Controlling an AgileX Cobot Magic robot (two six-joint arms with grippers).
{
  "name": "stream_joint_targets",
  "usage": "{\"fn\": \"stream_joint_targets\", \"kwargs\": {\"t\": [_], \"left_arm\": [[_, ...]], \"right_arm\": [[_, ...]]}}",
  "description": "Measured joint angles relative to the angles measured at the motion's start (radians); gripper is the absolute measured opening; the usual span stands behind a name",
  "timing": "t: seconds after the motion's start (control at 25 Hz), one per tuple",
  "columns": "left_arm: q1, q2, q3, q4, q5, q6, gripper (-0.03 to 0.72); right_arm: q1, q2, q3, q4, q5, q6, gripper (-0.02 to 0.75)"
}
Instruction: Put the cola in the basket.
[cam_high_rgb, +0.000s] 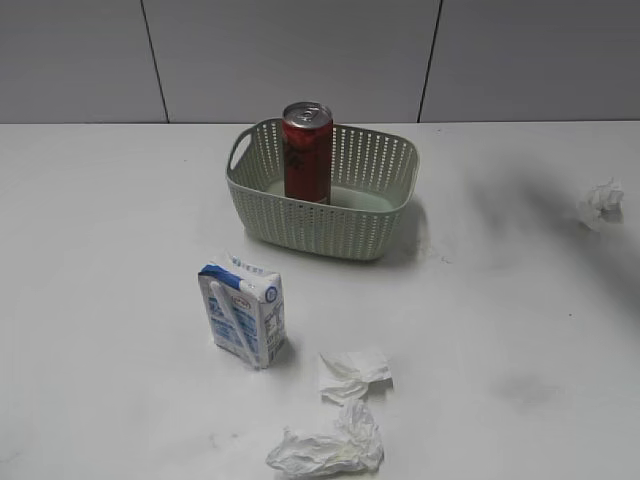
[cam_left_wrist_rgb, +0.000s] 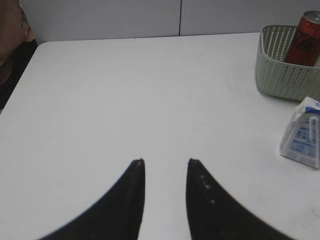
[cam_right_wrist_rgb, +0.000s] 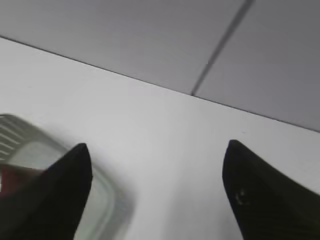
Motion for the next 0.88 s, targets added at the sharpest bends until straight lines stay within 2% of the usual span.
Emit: {"fn": "stream_joint_targets", "kwargs": {"t": [0.12, 0.24, 0.52, 0.88], "left_arm": [[0.0, 0.0, 0.0, 0.0, 0.0, 0.0, 0.229], [0.0, 0.0, 0.0, 0.0, 0.0, 0.0, 0.229], [0.0, 0.0, 0.0, 0.0, 0.0, 0.0, 0.229], [0.0, 0.0, 0.0, 0.0, 0.0, 0.0, 0.229]], "right_arm": [[-0.099, -0.001, 0.0, -0.004, 0.056, 0.005, 0.599], [-0.158, -0.003, 0.002, -0.004, 0.122, 0.011, 0.592], [-0.176, -0.126, 0.174, 0.002, 0.142, 0.011, 0.592], [-0.176, -0.528, 0.677, 0.01, 0.141, 0.011, 0.592]]}}
